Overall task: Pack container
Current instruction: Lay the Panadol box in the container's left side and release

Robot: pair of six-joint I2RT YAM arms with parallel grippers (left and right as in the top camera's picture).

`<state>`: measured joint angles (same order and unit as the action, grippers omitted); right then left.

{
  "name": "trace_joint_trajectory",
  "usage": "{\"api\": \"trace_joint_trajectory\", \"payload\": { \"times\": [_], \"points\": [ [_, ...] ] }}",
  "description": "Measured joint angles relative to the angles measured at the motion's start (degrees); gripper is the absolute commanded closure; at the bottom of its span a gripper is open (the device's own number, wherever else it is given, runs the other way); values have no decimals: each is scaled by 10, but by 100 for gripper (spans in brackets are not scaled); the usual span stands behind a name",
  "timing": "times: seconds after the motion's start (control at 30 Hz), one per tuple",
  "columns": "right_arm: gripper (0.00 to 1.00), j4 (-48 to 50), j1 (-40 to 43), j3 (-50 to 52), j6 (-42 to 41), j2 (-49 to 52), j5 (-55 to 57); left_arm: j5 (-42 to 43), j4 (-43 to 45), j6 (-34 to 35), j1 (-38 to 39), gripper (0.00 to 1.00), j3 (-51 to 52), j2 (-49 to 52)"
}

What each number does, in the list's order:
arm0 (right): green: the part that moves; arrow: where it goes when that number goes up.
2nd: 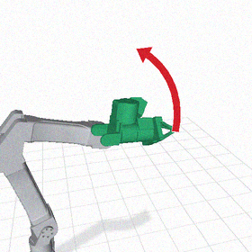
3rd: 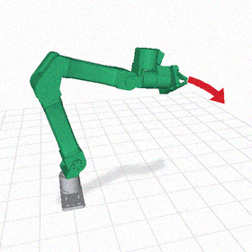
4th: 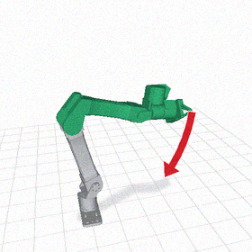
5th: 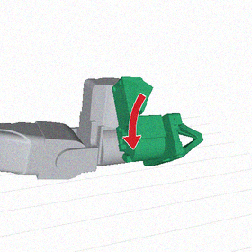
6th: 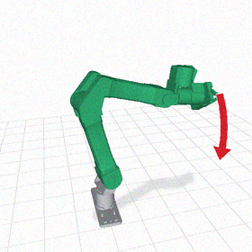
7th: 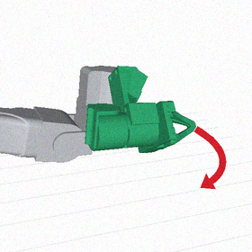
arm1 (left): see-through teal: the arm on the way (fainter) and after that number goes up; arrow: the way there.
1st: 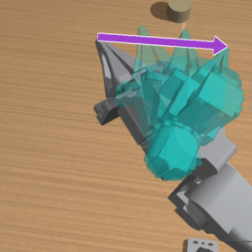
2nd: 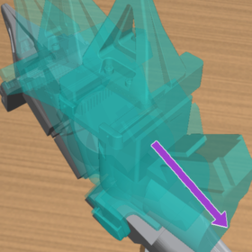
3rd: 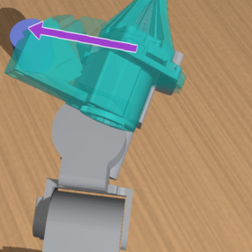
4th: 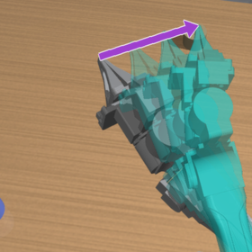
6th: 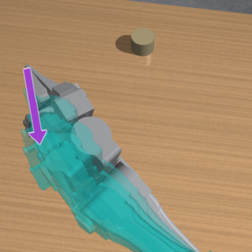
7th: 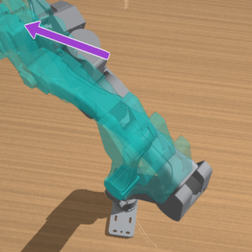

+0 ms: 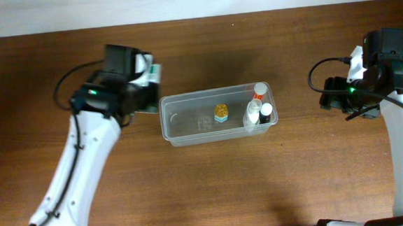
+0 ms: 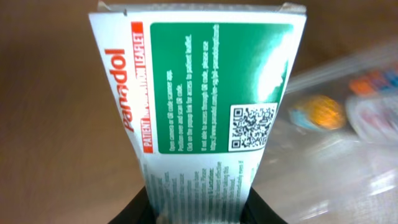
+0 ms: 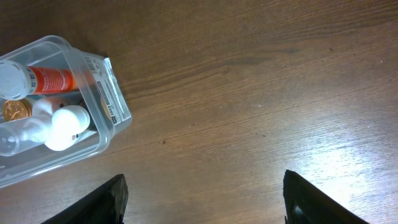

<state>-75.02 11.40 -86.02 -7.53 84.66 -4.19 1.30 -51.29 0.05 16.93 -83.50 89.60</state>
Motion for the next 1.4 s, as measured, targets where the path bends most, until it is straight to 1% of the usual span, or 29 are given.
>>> {"api": "trace_joint_trajectory", "payload": {
  "times": [0.13, 0.17, 0.23, 0.37, 0.57, 0.6, 0.67, 0.7, 0.77, 0.8, 0.87, 0.97, 1.07, 1.13, 1.23, 1.3, 1.33, 1.37, 1.4],
  "points": [
    [28, 0, 0, 0, 0, 0, 0, 4, 2, -102, 84, 76, -1, 11],
    [28, 0, 0, 0, 0, 0, 0, 3, 1, -118, 95, 78, -1, 21],
    [28, 0, 0, 0, 0, 0, 0, 2, 1, -141, 111, 80, -1, 46],
    [28, 0, 0, 0, 0, 0, 0, 2, 0, -166, 119, 79, 0, 110],
    [28, 0, 0, 0, 0, 0, 0, 0, -8, -175, 119, 78, 1, 191],
    [28, 0, 0, 0, 0, 0, 0, -1, -8, -175, 119, 75, 1, 197],
    [28, 0, 0, 0, 0, 0, 0, -2, -10, -177, 119, 63, 2, 206],
    [28, 0, 0, 0, 0, 0, 0, -2, -11, -177, 119, 53, 2, 206],
    [28, 0, 0, 0, 0, 0, 0, -2, -11, -181, 119, 42, 2, 206],
    [28, 0, 0, 0, 0, 0, 0, -2, -12, -182, 119, 39, 2, 206],
    [28, 0, 0, 0, 0, 0, 0, -2, -16, -181, 119, 37, 1, 206],
    [28, 0, 0, 0, 0, 0, 0, -9, -23, -170, 119, 36, 1, 204],
    [29, 0, 0, 0, 1, 0, 0, -30, -25, -143, 119, 35, 1, 184],
    [29, 0, 0, 0, 7, 0, 0, -49, -25, -119, 119, 1, -4, 151],
    [28, 3, -5, 0, 16, 0, 1, -89, -24, -72, 116, 0, -12, 85],
    [24, 15, -20, 0, 26, 0, 1, -119, -23, -31, 103, 1, -18, 36],
    [20, 23, -31, 0, 31, 0, 1, -129, -23, -10, 89, 1, -21, 16],
    [7, 42, -50, 0, 33, 0, 2, -139, -22, 14, 72, 1, -24, -1],
    [2, 59, -64, 0, 39, 0, 4, -149, -22, 52, 40, 1, -27, -17]
  ]
}}
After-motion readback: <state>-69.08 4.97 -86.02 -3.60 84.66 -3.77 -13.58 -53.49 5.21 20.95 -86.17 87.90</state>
